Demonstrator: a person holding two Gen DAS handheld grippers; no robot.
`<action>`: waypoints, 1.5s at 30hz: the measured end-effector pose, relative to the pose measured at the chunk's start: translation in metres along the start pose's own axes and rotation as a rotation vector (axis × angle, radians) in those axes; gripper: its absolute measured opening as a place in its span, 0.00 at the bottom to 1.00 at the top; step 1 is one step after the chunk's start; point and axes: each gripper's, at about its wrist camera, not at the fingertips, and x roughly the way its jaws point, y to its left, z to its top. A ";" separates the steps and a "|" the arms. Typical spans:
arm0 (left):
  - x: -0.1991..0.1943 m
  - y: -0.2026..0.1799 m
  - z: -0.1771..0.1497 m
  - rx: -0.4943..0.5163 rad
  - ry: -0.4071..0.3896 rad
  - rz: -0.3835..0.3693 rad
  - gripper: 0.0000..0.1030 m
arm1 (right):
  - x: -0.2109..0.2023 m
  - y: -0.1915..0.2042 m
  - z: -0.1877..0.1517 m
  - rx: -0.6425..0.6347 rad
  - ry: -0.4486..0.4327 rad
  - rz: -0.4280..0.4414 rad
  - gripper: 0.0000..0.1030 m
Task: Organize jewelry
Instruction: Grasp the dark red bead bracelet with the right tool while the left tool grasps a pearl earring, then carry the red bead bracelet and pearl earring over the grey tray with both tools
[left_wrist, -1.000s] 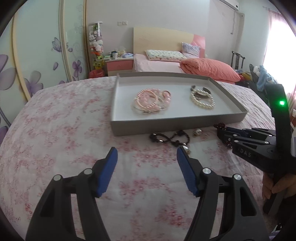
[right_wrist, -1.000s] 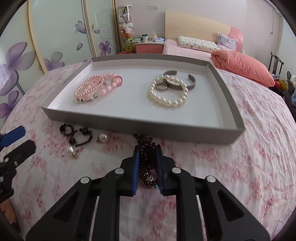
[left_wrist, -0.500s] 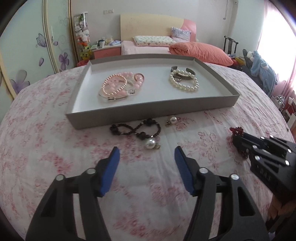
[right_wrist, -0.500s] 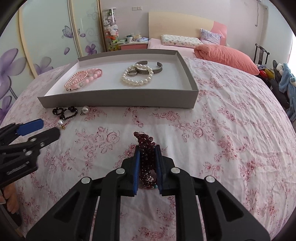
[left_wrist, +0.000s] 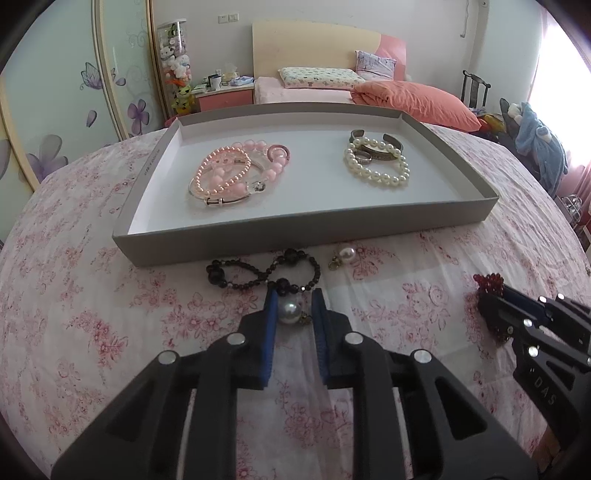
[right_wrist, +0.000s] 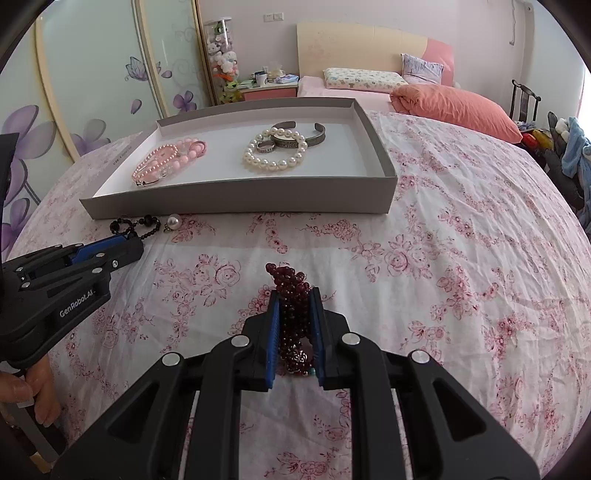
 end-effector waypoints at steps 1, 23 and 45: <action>-0.001 0.001 -0.001 0.001 0.001 -0.004 0.19 | 0.000 0.000 0.000 0.000 0.000 0.000 0.16; -0.022 0.041 -0.026 -0.002 -0.005 0.044 0.19 | 0.001 0.011 -0.001 -0.030 0.001 -0.005 0.16; -0.033 0.045 -0.026 -0.048 -0.028 0.015 0.15 | -0.011 0.015 0.002 -0.014 -0.034 0.020 0.12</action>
